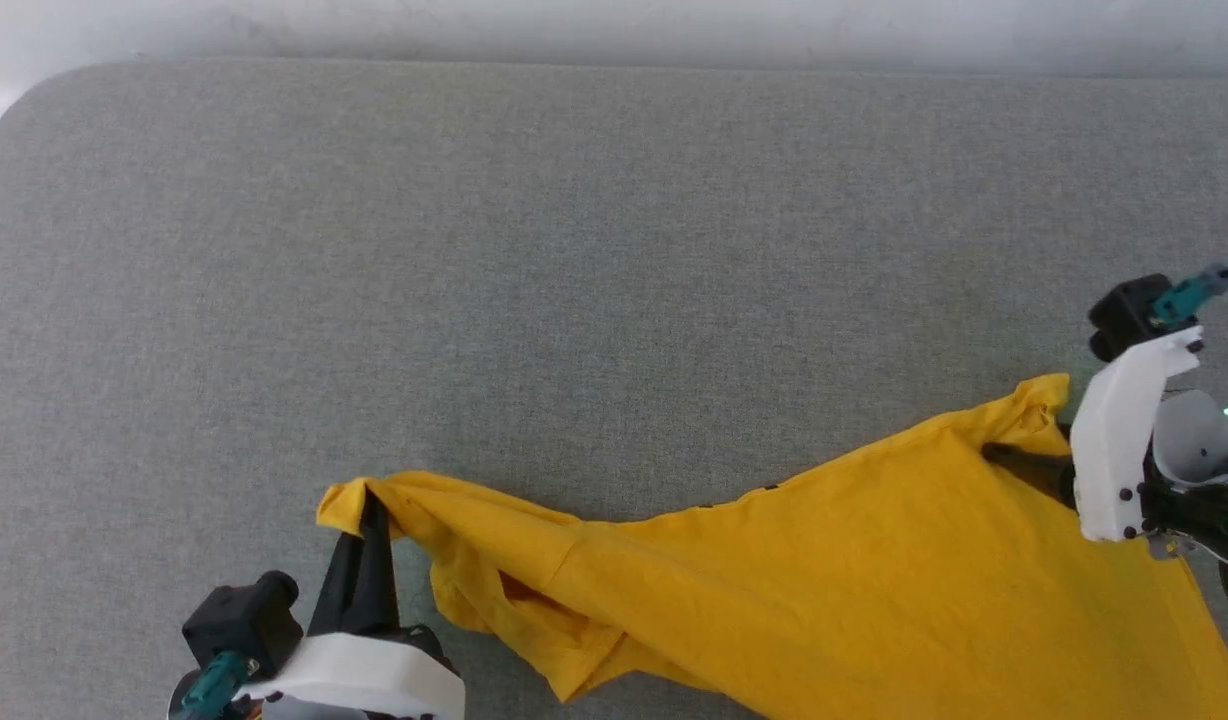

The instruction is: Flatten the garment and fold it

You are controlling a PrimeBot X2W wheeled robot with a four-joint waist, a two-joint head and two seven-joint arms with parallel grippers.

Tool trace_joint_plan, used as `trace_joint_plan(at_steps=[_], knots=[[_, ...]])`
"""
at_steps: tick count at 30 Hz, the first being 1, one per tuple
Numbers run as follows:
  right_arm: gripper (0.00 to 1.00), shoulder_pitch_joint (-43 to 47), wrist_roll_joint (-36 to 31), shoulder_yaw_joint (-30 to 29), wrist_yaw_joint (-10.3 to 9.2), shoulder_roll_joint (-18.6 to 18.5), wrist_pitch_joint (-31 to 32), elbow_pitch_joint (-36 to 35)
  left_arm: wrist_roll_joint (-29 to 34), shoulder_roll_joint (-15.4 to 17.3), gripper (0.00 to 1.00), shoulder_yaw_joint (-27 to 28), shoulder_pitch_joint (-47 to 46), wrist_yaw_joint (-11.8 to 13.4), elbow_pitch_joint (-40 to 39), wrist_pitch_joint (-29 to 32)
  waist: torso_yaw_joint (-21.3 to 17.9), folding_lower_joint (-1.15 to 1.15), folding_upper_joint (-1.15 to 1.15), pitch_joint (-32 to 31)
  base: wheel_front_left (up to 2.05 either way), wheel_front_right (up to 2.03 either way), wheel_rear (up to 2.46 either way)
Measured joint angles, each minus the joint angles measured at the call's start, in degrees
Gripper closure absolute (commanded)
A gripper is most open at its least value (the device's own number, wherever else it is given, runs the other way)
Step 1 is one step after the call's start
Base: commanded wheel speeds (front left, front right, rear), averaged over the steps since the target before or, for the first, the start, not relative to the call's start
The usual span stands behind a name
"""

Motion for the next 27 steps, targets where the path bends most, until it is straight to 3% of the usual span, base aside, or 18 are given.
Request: trace_joint_plan(at_steps=[1,3,9,14,20,27], knots=[[0.47,-0.5,0.7,1.2,0.0,-0.6,1.0,-0.4,-0.1,0.0,1.0,0.0,0.0,0.0,0.3,-0.3,-0.1,0.0,0.0,0.0,0.0,0.0,0.0],[1.0,-1.3,2.1,3.2,0.0,-1.3,2.9,-0.9,-0.2,-0.1,1.0,-0.1,-0.3,-0.3,0.9,-0.4,-0.3,0.0,0.0,0.0,0.0,0.0,0.0],[1.0,-1.9,5.6,7.2,0.02,-1.6,4.4,-1.8,-0.7,1.0,1.0,0.3,-1.2,-1.0,2.1,-0.2,-1.0,0.0,0.0,-1.6,0.0,0.0,0.0],[1.0,-2.9,5.8,6.6,0.19,-1.5,-3.6,-3.0,0.5,6.3,1.0,0.8,-5.1,-3.2,2.2,2.9,-1.6,0.0,0.0,-4.2,0.0,0.0,0.0],[1.0,-10.8,1.4,4.2,0.25,-2.2,-11.2,-0.3,3.0,13.8,1.0,2.1,-19.5,-7.0,1.4,8.5,-3.2,0.0,0.0,-7.3,0.0,0.0,0.0],[1.0,-24.2,-3.8,1.9,0.27,0.7,-18.6,6.6,4.6,17.1,1.0,1.0,-43.0,-13.6,14.7,11.7,-6.8,0.0,0.0,-8.4,0.0,0.0,0.0]])
